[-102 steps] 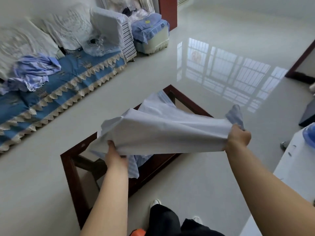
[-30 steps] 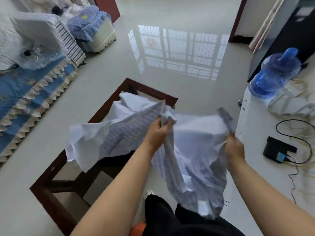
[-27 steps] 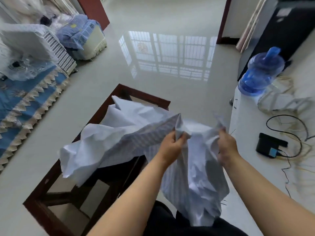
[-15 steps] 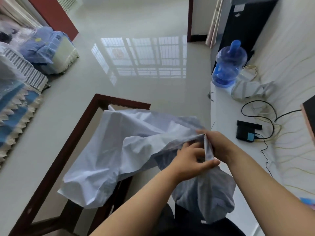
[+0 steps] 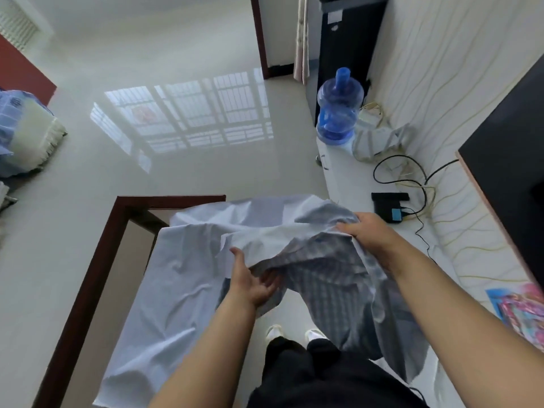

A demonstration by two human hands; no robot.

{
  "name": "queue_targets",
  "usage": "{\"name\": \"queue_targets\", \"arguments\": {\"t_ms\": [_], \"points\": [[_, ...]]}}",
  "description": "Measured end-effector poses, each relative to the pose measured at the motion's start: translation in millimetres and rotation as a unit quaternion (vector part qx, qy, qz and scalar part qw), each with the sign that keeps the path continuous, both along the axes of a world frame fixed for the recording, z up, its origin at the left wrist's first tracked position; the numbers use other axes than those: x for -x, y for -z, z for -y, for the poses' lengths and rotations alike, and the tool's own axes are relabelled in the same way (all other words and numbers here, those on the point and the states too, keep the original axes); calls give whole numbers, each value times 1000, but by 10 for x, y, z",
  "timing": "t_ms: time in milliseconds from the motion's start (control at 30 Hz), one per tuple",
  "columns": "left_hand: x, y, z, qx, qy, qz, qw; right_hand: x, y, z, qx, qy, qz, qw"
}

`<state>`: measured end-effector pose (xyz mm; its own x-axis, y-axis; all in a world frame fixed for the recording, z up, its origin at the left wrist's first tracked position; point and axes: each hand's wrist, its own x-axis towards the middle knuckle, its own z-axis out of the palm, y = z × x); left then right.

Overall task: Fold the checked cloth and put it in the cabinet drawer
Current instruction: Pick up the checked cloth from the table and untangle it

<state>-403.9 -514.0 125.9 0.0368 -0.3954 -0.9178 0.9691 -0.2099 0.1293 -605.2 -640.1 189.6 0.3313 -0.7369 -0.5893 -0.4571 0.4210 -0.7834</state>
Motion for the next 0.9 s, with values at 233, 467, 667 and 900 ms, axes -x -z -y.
{"name": "queue_targets", "arguments": {"t_ms": [233, 467, 667, 900], "points": [[-70, -116, 747, -7, 126, 92, 988, 54, -103, -165, 124, 129, -81, 981], [564, -493, 1630, 164, 260, 130, 943, 428, -225, -279, 153, 414, -55, 896], [866, -1047, 1910, 245, 318, 222, 889, 518, -359, -345, 147, 520, 12, 841], [263, -999, 1855, 236, 218, 287, 902, 334, -69, -275, 109, 478, -43, 870]]}}
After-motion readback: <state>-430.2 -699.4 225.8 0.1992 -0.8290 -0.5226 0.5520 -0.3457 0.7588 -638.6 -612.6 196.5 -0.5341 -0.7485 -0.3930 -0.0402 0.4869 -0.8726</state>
